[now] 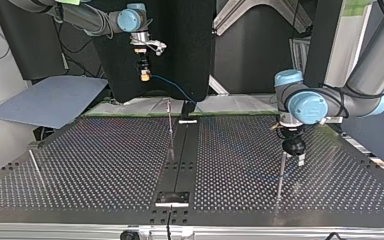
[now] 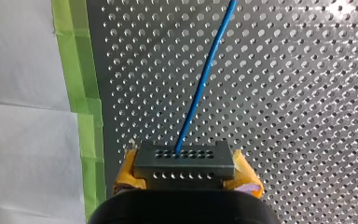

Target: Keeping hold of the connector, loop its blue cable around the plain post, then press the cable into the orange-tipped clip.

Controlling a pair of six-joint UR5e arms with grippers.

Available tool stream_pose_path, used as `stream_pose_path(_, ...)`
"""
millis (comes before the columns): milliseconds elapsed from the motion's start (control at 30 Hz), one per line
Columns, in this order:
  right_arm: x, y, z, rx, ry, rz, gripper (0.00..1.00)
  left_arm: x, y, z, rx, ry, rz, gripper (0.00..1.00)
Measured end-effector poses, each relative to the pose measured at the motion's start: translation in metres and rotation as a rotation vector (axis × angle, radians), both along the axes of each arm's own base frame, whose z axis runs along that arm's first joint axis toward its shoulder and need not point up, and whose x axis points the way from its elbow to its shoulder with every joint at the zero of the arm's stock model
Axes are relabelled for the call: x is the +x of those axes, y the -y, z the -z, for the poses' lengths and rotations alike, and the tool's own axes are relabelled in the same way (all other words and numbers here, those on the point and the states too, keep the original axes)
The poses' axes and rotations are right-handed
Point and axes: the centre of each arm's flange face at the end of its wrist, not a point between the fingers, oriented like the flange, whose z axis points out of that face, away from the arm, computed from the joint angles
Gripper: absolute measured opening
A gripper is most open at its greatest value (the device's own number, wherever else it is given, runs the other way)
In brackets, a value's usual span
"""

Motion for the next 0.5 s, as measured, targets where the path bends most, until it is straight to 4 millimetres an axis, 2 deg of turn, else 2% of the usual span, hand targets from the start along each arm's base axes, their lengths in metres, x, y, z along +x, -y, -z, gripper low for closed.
stream_pose_path(167, -0.002, 0.002, 0.0, 0.0, 0.002, 0.005, 0.0, -0.001, -0.004, 0.004, -0.05, -0.012, 0.029, 1.0)
stream_pose_path(400, -0.003, 0.004, -0.001, -0.005, 0.006, 0.006, 0.0, -0.007, -0.029, 0.02, -0.123, -0.025, 0.034, 1.0)
stream_pose_path(500, -0.002, 0.004, -0.001, -0.008, 0.008, 0.0, 0.0, -0.008, -0.038, 0.019, -0.155, -0.014, 0.035, 1.0)
